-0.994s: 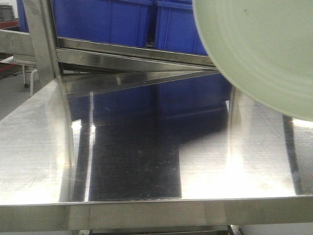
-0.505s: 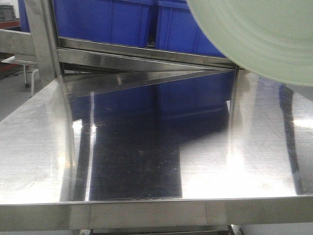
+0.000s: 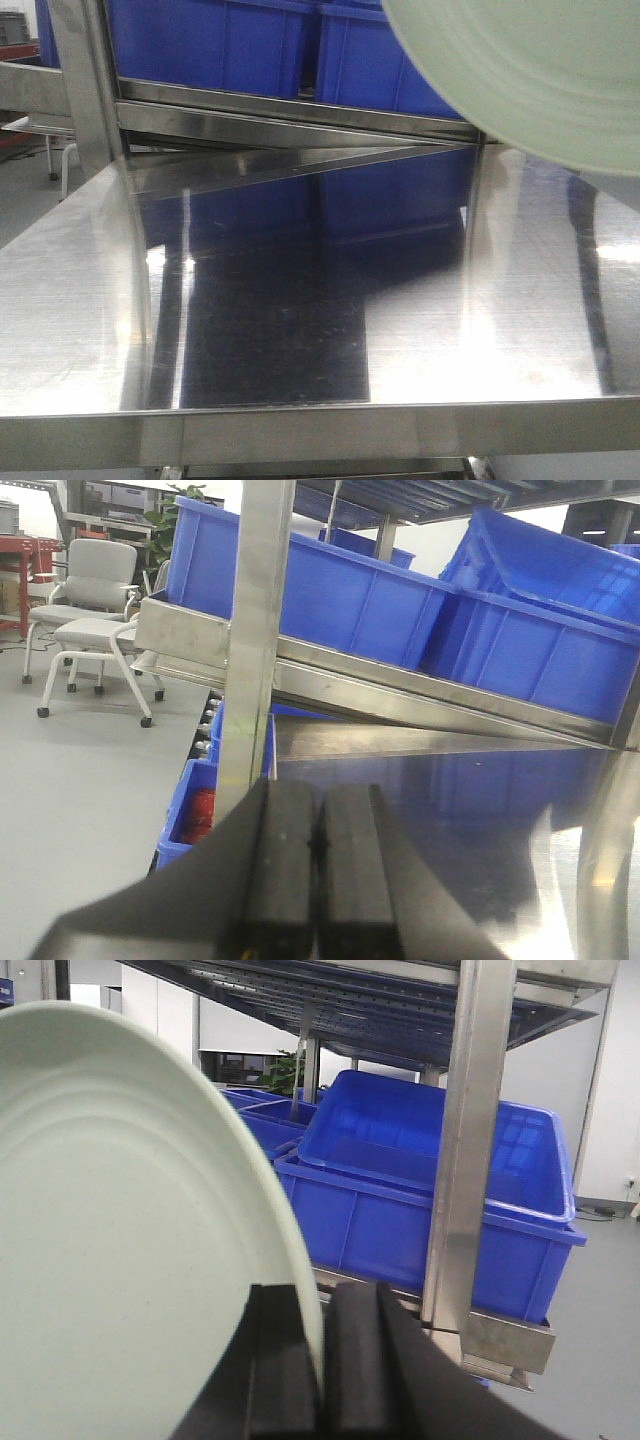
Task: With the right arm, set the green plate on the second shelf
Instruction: 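Hold the plate raised in the right gripper while turning away, then carry the plate in the right gripper while driving across the floor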
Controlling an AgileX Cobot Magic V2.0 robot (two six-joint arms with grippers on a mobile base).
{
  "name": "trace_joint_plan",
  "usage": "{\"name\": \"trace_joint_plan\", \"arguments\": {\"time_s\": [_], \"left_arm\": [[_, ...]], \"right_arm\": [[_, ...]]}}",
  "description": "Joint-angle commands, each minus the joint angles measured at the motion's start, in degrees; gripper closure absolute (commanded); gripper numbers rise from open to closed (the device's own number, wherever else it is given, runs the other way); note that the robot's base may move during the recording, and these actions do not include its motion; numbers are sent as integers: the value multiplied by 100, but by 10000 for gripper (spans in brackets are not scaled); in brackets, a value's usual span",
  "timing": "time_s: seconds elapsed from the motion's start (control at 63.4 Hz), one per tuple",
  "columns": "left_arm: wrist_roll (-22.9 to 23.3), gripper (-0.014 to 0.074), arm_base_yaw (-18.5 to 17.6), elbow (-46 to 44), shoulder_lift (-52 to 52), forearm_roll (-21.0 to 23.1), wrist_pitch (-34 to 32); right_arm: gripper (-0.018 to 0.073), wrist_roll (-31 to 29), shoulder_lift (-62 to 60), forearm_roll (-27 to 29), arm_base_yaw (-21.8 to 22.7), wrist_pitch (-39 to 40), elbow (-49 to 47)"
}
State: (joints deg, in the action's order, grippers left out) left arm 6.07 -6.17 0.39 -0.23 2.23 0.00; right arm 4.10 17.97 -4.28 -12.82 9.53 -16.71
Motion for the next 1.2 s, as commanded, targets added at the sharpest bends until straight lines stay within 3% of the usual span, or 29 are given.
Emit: {"name": "trace_joint_plan", "arguments": {"time_s": [0.0,1.184], "left_arm": [[17,466,-31,234,-92,34,-454],[17,466,-65,234,-92,34,-454]], "right_arm": [[503,75,13,-12,28,721,-191],[503,75,13,-12,28,721,-191]]}}
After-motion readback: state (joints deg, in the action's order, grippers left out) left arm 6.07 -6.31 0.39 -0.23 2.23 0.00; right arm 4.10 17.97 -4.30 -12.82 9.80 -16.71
